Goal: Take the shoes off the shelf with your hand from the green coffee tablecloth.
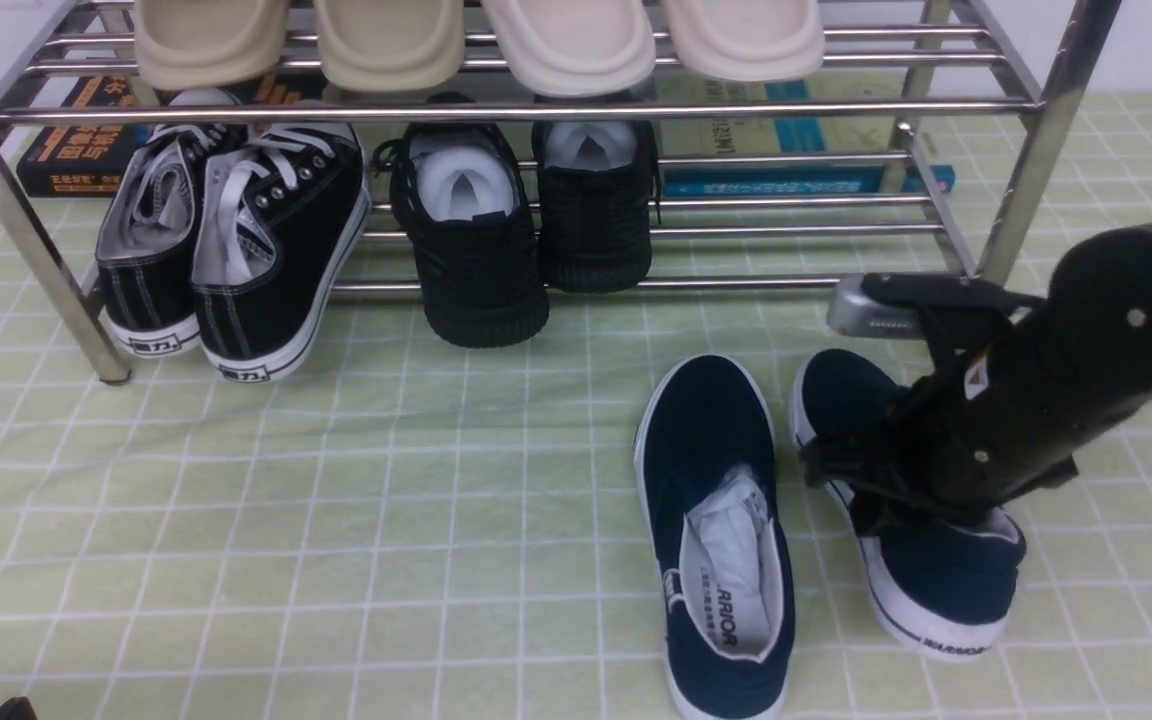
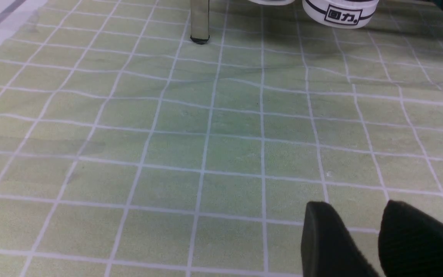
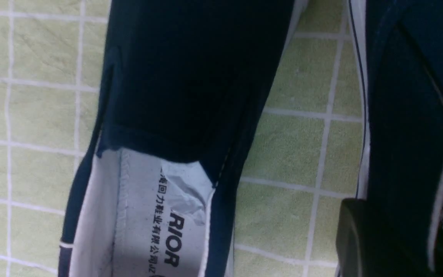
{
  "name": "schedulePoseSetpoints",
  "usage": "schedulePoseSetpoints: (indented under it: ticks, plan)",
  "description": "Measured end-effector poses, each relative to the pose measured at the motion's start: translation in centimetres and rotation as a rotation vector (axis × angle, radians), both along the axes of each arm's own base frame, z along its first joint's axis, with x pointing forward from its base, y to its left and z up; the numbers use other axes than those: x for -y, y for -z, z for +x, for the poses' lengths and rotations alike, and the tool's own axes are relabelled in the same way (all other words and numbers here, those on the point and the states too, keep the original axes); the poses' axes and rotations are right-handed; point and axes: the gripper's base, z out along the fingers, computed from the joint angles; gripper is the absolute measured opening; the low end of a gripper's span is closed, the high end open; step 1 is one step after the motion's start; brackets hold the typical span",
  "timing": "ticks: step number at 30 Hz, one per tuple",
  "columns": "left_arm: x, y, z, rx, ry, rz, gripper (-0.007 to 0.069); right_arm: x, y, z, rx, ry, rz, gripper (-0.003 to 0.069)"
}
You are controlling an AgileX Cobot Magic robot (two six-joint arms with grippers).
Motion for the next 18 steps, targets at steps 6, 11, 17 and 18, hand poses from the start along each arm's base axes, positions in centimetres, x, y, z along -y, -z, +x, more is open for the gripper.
schedulePoseSetpoints:
  ticks: [6,11,17,18]
  plan:
    - [0.0,0.0,0.0,0.0,0.0,0.0,0.0242,-1.7,0.1,-0.6,0.013,-0.05,0.008,0.008]
    - [0.0,0.0,0.0,0.0,0.0,0.0,0.0242,-3.6,0.2,-2.2,-0.048,-0.106,0.023,0.0234]
    - [0.0,0.0,0.0,0.0,0.0,0.0,0.0242,-3.5,-2.0,-2.8,-0.082,-0.167,-0.015,0.0451]
    - [0.0,0.0,0.0,0.0,0.0,0.0,0.0242,-3.4,-2.9,-2.9,-0.079,-0.192,-0.034,0.0472]
